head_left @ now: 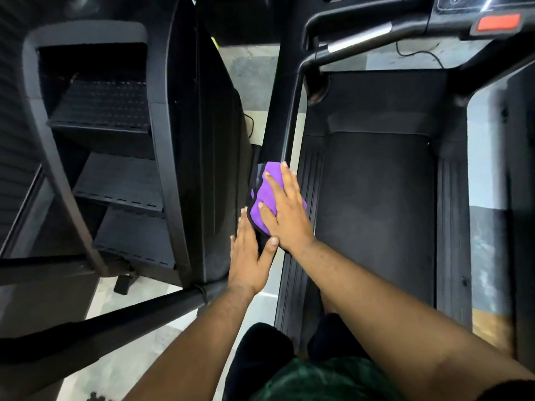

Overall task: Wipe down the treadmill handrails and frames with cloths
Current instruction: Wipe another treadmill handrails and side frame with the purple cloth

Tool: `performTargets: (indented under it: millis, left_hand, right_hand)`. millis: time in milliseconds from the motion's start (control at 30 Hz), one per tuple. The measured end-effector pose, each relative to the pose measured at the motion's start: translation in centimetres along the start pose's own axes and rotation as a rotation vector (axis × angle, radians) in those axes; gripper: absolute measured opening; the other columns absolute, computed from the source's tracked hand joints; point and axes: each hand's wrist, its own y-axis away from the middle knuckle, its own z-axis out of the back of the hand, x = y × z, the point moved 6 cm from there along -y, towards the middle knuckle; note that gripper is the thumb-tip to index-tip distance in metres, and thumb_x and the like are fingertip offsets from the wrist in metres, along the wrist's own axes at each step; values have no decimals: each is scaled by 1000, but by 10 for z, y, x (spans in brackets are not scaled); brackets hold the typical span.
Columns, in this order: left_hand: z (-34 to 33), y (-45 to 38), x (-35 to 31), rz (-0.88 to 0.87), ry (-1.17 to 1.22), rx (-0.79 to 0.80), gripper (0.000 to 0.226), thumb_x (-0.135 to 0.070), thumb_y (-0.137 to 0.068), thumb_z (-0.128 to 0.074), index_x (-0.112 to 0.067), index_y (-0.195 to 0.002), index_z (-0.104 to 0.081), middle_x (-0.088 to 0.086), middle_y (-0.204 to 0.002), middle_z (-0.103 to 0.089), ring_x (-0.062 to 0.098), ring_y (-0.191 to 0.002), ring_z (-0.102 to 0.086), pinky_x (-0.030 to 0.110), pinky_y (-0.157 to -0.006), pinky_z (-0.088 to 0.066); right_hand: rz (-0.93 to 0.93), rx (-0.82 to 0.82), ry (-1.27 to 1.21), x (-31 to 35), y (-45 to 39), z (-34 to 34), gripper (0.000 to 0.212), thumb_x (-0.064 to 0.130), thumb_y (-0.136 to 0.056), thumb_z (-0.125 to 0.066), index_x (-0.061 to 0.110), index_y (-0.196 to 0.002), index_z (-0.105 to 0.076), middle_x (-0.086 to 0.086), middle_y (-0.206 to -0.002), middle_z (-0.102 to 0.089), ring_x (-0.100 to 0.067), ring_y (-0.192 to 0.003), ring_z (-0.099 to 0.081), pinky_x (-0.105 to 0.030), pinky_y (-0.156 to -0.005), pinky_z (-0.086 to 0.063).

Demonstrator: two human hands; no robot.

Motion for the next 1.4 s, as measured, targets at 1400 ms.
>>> performTargets:
  millis: [1400]
  left_hand:
    - [111, 134, 144, -285, 835, 466, 82, -18, -77, -89, -24, -147, -45, -7, -129, -66, 5, -110, -70, 32, -99, -57]
  right_hand:
    - [-79, -755, -552, 128, 249, -150, 61, 54, -92, -40, 36, -149, -48, 9, -153, -41, 2, -133, -48, -38, -121, -35]
